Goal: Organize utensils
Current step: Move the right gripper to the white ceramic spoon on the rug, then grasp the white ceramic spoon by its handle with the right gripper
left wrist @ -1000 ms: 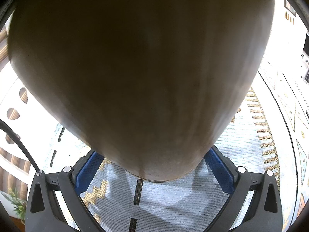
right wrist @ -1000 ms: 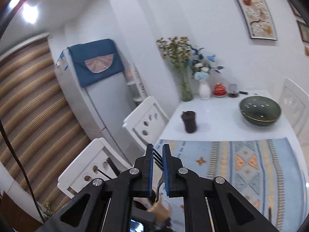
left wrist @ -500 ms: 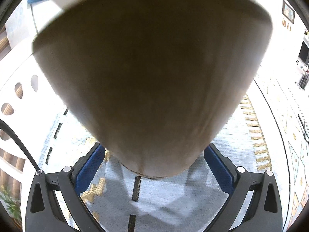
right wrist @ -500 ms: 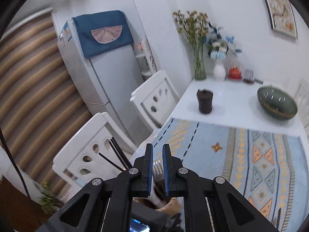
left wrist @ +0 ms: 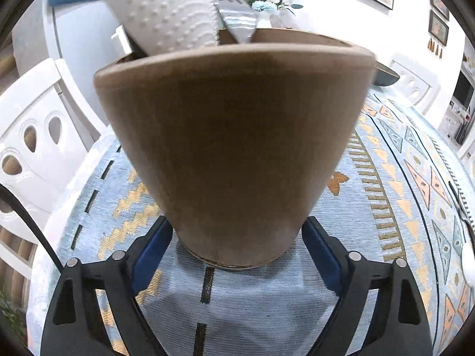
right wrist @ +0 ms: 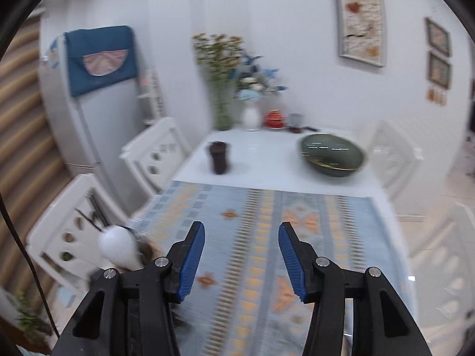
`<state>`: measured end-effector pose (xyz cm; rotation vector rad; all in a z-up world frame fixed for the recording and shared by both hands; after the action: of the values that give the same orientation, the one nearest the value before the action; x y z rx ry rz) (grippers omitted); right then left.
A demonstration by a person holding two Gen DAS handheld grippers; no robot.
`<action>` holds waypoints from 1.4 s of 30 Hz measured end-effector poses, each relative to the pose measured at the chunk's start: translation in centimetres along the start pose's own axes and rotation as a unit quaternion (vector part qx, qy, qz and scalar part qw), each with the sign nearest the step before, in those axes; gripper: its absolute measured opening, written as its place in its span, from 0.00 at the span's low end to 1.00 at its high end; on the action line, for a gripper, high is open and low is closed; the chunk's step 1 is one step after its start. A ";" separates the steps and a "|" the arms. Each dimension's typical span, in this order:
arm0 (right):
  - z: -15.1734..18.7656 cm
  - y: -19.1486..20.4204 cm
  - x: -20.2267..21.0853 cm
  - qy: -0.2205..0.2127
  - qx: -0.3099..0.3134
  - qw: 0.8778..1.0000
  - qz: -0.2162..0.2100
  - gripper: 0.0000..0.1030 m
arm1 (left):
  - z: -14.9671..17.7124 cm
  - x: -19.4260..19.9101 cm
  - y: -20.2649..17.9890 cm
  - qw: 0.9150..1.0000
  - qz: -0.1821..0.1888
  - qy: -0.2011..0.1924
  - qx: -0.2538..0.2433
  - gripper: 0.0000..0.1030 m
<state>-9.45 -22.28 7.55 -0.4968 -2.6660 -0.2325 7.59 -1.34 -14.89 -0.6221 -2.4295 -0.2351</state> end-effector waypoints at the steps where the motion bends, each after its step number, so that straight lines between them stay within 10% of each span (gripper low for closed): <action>1: 0.3 -0.9 0.4 0.002 -0.004 1.000 0.012 0.67 | 0.1 0.1 -0.2 1.000 0.000 -0.001 0.000 0.85; 12: 11.1 -11.1 2.3 0.132 -0.080 0.981 0.120 0.78 | 0.0 0.6 -1.1 1.000 -0.001 0.001 -0.001 0.85; 35: 25.9 -14.7 -0.4 0.309 -0.190 0.925 0.115 0.61 | -0.5 -0.9 0.0 1.000 -0.006 0.011 -0.007 0.86; 42: 26.8 -13.0 -2.1 0.356 -0.128 0.923 0.065 0.61 | -0.5 -1.1 -0.1 1.000 -0.006 0.013 -0.007 0.86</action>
<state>-22.51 -28.65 -18.53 -0.5379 -1.8931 -0.6009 8.61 -2.03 -15.16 -0.6068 -2.4086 -0.2650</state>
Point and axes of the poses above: each gripper's, at about its wrist camera, not at the fingertips, and x roughly against the way its jaws point, y to its left, z to its underside, the point moved 4 cm from there along -x, roughly the way its jaws point, and after that the axes turned 11 degrees about -y, right-handed, at the moved point
